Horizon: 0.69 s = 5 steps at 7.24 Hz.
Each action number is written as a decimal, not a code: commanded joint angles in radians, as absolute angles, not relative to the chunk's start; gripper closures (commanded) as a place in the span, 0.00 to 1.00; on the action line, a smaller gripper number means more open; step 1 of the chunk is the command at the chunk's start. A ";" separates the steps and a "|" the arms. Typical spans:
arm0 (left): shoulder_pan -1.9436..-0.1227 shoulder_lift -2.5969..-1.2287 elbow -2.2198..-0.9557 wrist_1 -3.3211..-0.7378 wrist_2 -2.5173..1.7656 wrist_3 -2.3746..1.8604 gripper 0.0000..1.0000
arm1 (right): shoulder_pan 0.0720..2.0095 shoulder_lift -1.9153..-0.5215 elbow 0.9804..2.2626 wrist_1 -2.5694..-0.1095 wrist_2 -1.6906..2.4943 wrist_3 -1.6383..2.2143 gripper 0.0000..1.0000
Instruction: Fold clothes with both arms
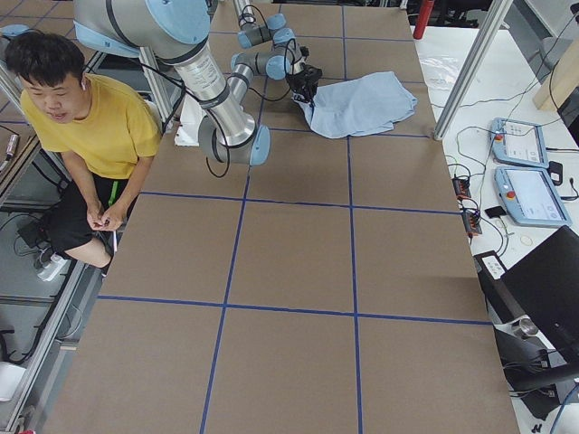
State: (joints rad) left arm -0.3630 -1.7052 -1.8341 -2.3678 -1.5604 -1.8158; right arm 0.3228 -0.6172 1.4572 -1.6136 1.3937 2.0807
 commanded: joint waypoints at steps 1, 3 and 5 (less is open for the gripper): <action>-0.365 -1.710 -1.851 -2.368 -1.563 -1.815 1.00 | 0.322 -0.638 1.459 -1.609 1.381 2.079 1.00; -0.364 -1.741 -1.914 -2.309 -1.569 -1.813 1.00 | 0.322 -0.705 1.547 -1.611 1.381 2.059 1.00; -0.362 -1.900 -2.020 -2.029 -1.577 -1.818 1.00 | 0.321 -0.826 1.739 -1.615 1.382 2.030 1.00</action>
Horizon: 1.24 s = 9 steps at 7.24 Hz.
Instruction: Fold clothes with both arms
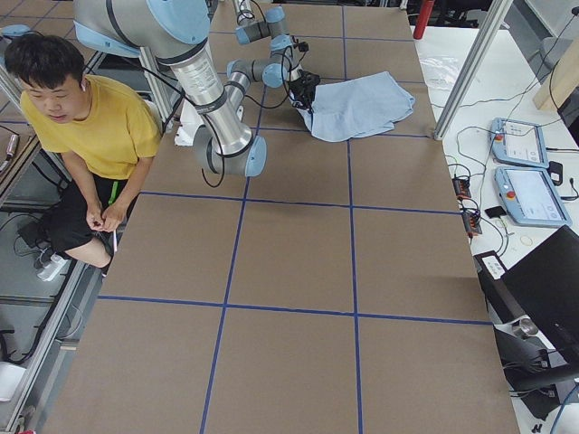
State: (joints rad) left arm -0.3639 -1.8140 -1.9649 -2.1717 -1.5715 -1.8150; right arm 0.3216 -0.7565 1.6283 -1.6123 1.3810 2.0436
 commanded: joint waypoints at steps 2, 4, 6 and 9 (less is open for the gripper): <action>-0.324 -1.945 -2.058 -1.997 -1.598 -1.824 1.00 | 0.269 -0.934 1.912 -1.627 1.346 2.023 1.00; -0.263 -1.942 -2.124 -1.997 -1.598 -1.825 1.00 | 0.175 -0.963 2.091 -1.783 1.267 2.022 1.00; -0.227 -1.941 -2.257 -1.872 -1.598 -1.832 1.00 | 0.118 -0.962 2.186 -1.891 1.226 2.023 1.00; -0.229 -1.933 -2.278 -1.825 -1.600 -1.830 1.00 | 0.142 -0.913 2.084 -1.863 1.198 1.927 1.00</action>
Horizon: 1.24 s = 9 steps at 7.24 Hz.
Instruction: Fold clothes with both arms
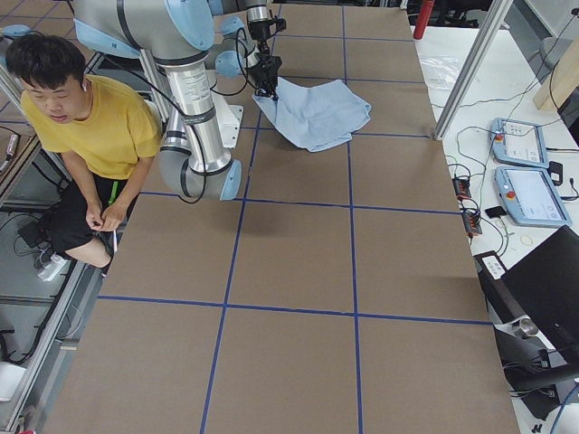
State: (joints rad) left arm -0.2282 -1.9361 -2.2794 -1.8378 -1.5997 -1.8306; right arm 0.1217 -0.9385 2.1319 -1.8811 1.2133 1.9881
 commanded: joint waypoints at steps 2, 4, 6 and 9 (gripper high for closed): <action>-0.274 -1.934 -2.246 -1.809 -1.598 -1.824 1.00 | 0.228 -0.858 1.947 -1.743 1.198 1.849 1.00; -0.366 -1.933 -2.227 -1.779 -1.600 -1.775 1.00 | 0.299 -0.749 1.748 -1.648 1.200 1.781 1.00; -0.472 -1.925 -2.148 -1.776 -1.600 -1.700 1.00 | 0.340 -0.677 1.550 -1.513 1.200 1.740 1.00; -0.590 -1.924 -2.025 -1.781 -1.603 -1.597 1.00 | 0.379 -0.624 1.387 -1.361 1.204 1.666 1.00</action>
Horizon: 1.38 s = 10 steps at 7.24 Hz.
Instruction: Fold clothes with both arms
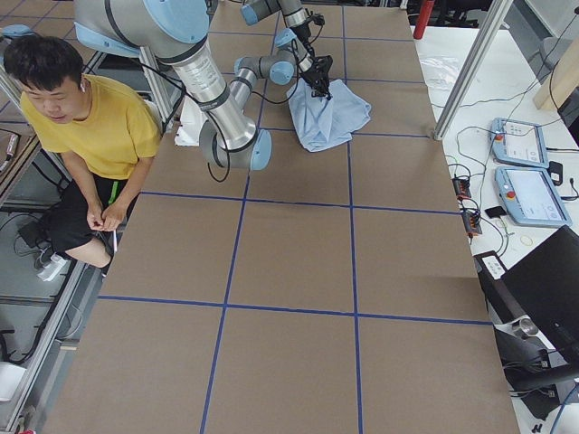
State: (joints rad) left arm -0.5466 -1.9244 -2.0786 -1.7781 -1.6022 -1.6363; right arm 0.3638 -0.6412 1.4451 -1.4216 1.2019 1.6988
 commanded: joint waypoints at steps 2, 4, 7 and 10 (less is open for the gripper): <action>-0.645 -1.924 -1.951 -1.790 -1.600 -1.542 1.00 | 0.390 -0.514 1.246 -1.316 1.204 1.654 1.00; -0.692 -1.924 -1.883 -1.795 -1.598 -1.497 1.00 | 0.413 -0.493 1.171 -1.212 1.200 1.600 1.00; -0.693 -1.924 -1.743 -1.920 -1.597 -1.485 1.00 | 0.428 -0.407 1.010 -1.129 1.181 1.563 1.00; -0.695 -1.907 -1.628 -2.063 -1.597 -1.435 1.00 | 0.428 -0.361 0.919 -1.075 1.172 1.531 1.00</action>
